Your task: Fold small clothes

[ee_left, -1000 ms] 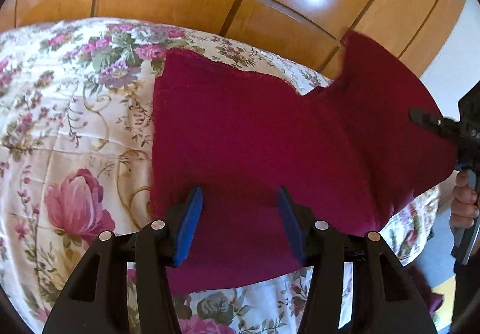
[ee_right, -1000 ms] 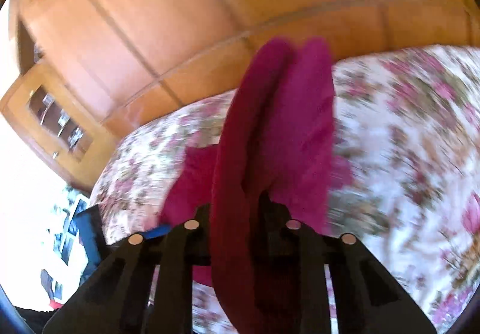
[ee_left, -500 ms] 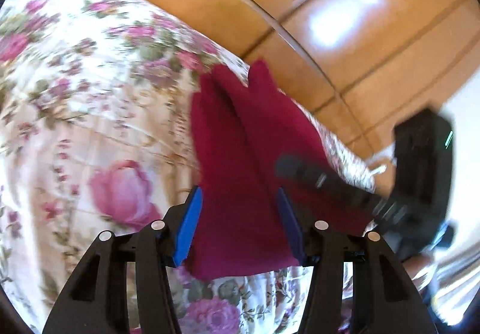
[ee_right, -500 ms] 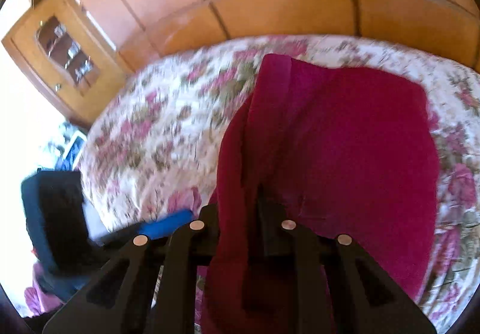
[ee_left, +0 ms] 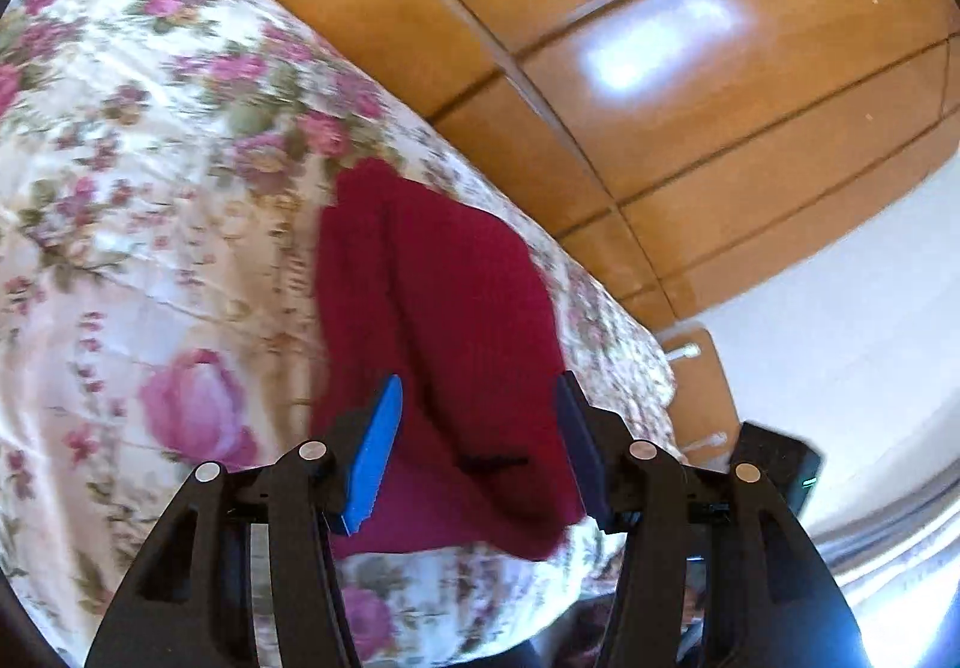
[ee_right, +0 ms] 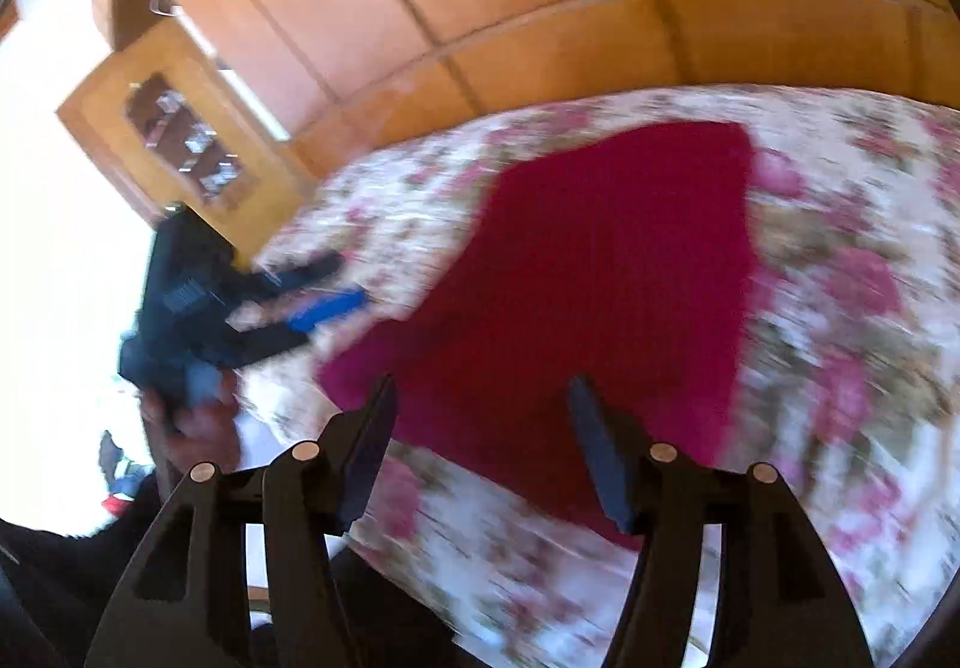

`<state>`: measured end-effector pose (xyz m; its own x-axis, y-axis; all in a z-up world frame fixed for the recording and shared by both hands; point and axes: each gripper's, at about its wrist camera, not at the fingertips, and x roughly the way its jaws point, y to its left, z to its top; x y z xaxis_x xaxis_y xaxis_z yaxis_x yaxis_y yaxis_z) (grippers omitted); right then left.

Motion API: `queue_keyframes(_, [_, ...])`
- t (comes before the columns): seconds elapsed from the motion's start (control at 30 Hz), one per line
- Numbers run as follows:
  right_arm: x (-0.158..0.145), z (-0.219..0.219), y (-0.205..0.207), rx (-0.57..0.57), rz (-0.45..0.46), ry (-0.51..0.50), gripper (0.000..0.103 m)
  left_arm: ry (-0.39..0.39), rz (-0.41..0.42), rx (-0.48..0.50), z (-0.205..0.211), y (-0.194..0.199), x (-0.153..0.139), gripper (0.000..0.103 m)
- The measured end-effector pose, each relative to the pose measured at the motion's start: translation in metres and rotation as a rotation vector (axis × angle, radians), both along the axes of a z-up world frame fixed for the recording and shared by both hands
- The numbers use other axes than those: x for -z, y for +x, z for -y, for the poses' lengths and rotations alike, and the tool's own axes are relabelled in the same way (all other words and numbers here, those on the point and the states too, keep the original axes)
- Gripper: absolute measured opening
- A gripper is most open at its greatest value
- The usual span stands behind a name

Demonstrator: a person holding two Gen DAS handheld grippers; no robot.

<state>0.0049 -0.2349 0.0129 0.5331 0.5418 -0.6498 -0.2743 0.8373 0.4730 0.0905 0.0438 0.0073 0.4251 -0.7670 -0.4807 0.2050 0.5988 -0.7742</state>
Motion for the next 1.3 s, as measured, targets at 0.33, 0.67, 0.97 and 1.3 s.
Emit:
queue_keyframes(0.33, [0.024,0.007,-0.014,0.071,0.019,-0.115,0.061,0.29,-0.05,0.13,0.065,-0.004,0.006,0.036])
queue_keyframes(0.67, [0.017,0.009,-0.02,0.063,0.061,-0.028,0.062,0.38,-0.01,0.08,0.039,-0.025,0.011,0.015])
queue_keyframes(0.97, [0.051,-0.019,-0.014,0.036,-0.004,-0.201,0.061,0.499,0.021,0.03,0.048,-0.033,0.03,0.016])
queue_keyframes(1.3, [-0.016,0.022,0.006,0.125,0.096,-0.098,0.067,0.562,0.236,-0.073,0.067,-0.013,-0.036,0.016])
